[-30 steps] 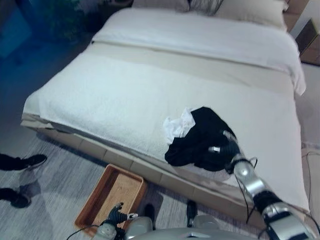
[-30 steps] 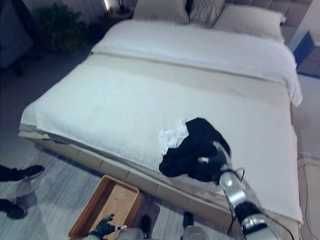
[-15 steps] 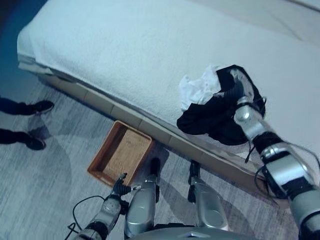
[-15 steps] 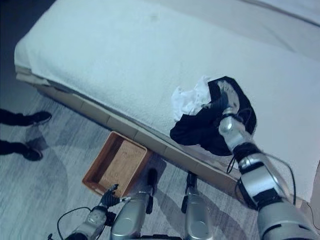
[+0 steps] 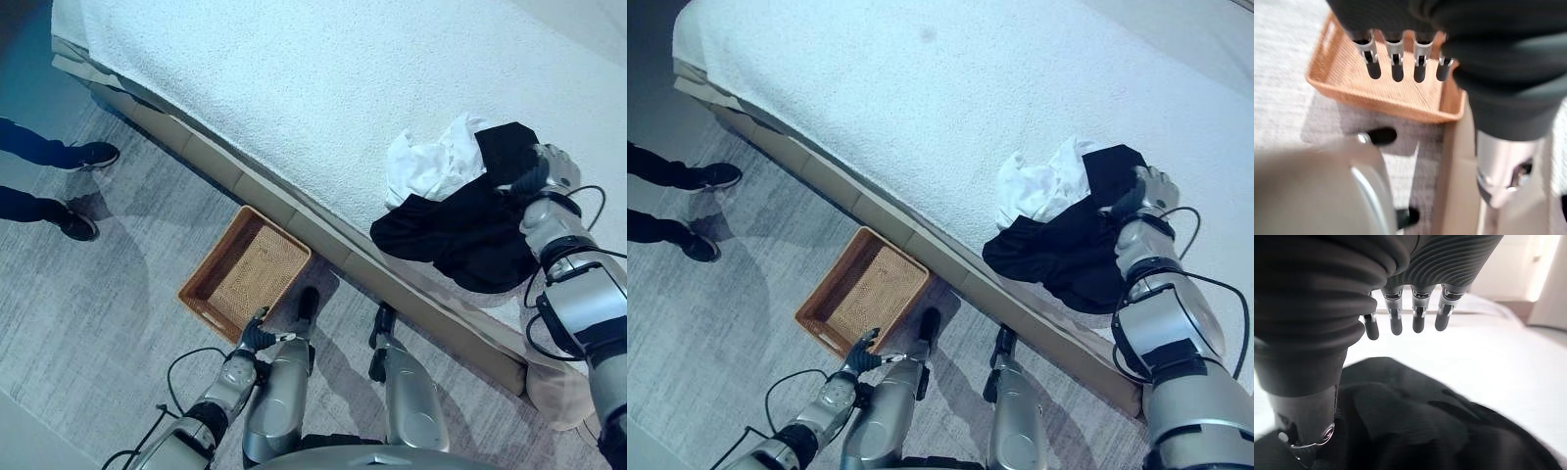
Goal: Pick up clothes into the bucket
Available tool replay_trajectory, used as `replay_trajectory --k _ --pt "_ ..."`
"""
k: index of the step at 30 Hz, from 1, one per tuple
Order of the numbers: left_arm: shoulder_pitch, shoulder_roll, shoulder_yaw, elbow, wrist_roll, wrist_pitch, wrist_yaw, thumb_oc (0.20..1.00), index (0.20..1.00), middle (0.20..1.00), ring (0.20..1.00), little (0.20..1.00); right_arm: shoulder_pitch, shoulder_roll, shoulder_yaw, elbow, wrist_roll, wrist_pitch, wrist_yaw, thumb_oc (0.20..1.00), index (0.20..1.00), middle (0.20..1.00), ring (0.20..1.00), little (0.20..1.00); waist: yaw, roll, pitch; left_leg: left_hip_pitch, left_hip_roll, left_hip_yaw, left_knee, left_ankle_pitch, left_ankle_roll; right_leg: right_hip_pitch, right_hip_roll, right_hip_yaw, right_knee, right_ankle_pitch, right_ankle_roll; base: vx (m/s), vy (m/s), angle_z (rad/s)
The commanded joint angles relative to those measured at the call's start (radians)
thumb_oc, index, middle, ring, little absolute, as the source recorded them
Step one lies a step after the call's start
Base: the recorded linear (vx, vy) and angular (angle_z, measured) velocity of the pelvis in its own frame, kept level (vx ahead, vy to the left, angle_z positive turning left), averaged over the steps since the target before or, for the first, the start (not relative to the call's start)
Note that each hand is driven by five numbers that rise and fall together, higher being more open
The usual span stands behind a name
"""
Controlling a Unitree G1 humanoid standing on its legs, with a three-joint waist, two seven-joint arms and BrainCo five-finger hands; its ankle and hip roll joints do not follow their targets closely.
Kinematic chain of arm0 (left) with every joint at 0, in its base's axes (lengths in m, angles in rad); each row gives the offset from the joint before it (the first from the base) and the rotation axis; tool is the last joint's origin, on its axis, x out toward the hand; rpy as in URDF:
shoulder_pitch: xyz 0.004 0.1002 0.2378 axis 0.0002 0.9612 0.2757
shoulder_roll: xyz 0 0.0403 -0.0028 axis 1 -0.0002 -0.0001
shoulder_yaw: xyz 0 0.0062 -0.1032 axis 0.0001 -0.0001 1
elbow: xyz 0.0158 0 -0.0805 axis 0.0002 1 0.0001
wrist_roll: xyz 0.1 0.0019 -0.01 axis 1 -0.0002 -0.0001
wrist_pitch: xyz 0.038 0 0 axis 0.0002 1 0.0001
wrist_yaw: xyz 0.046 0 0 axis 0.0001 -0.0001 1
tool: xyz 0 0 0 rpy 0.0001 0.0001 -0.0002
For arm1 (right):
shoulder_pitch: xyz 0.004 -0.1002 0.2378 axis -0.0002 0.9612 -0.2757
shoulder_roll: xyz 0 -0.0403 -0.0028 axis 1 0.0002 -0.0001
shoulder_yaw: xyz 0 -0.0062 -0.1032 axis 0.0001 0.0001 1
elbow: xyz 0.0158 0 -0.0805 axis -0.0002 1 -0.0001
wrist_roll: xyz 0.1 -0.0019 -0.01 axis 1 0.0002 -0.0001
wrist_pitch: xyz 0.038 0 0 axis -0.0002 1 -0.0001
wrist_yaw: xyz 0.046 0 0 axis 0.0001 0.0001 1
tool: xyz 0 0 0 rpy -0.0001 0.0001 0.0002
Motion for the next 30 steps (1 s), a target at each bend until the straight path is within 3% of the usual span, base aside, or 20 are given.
replay_trajectory --k 1,10,11,12,13,14,22,30 --pt "0.021 -0.023 -0.019 -0.021 -0.018 0.008 -0.007 1.0 1.0 1.0 1.0 1.0 -0.015 -0.088 0.025 0.033 -0.055 0.049 0.021 1.0 1.0 1.0 1.0 1.0 -0.002 -0.017 0.018 -0.051 -0.044 0.008 0.089 -0.057 0.006 0.003 -0.048 0.067 0.082 -0.056 0.034 0.0 0.0 0.0" --pt "0.004 -0.036 -0.016 -0.012 -0.019 0.019 -0.011 1.0 1.0 1.0 1.0 1.0 0.019 -0.045 0.01 0.041 -0.058 0.061 0.05 1.0 1.0 1.0 1.0 1.0 -0.015 -0.008 0.02 -0.055 -0.044 0.025 0.072 -0.049 0.008 -0.01 -0.051 0.087 0.061 -0.039 0.038 0.0 0.003 0.0" --pt "0.001 -0.036 -0.015 -0.019 -0.016 0.018 -0.009 1.0 1.0 1.0 1.0 1.0 0.027 -0.035 0.01 0.034 -0.057 0.059 0.05 0.514 0.514 0.514 0.514 0.514 -0.019 -0.008 0.022 -0.056 -0.044 0.029 0.07 -0.048 0.008 -0.014 -0.05 0.094 0.055 -0.033 0.039 -0.01 0.014 -0.04" --pt "0.001 -0.036 -0.015 -0.019 -0.016 0.018 -0.009 1.0 1.0 1.0 1.0 1.0 0.027 -0.035 0.01 0.034 -0.057 0.059 0.05 0.514 0.514 0.514 0.514 0.514 -0.019 -0.009 0.022 -0.056 -0.044 0.029 0.07 -0.048 0.008 -0.014 -0.05 0.094 0.055 -0.033 0.039 0.0 0.009 -0.05" --pt "-0.001 -0.037 -0.016 -0.021 -0.016 0.018 -0.009 1.0 1.0 1.0 1.0 1.0 0.027 -0.029 0.01 0.03 -0.052 0.056 0.052 0.269 0.269 0.269 0.269 0.269 -0.021 -0.008 0.024 -0.056 -0.044 0.031 0.069 -0.047 0.008 -0.016 -0.049 0.099 0.053 -0.031 0.04 0.0 0.0 -0.06" --pt "-0.001 -0.038 -0.016 -0.023 -0.015 0.017 -0.009 1.0 1.0 1.0 1.0 1.0 0.026 -0.024 0.01 0.028 -0.049 0.054 0.053 0.2 0.2 0.2 0.2 0.2 -0.023 -0.007 0.025 -0.056 -0.043 0.032 0.067 -0.046 0.008 -0.016 -0.049 0.1 0.05 -0.029 0.04 -0.01 -0.004 -0.07" --pt "-0.007 -0.045 -0.014 -0.012 -0.005 0.014 -0.002 1.0 1.0 1.0 1.0 1.0 0.007 -0.005 0.005 -0.031 -0.012 0.025 0.021 0.2 0.2 0.2 0.2 0.2 -0.035 -0.019 0.022 -0.048 -0.039 0.042 0.06 -0.044 0.007 -0.012 -0.042 0.112 0.04 -0.025 0.044 0.0 -0.006 -0.04" --pt "-0.026 -0.004 0.023 -0.024 0.002 0.003 0.016 1.0 1.0 1.0 1.0 1.0 -0.077 -0.037 0.038 -0.203 0.035 -0.015 -0.016 0.2 0.2 0.2 0.2 0.2 -0.062 -0.067 -0.003 -0.012 -0.015 0.072 0.034 -0.044 0.002 0.007 -0.024 0.134 0.009 -0.007 0.052 0.0 -0.008 -0.11"
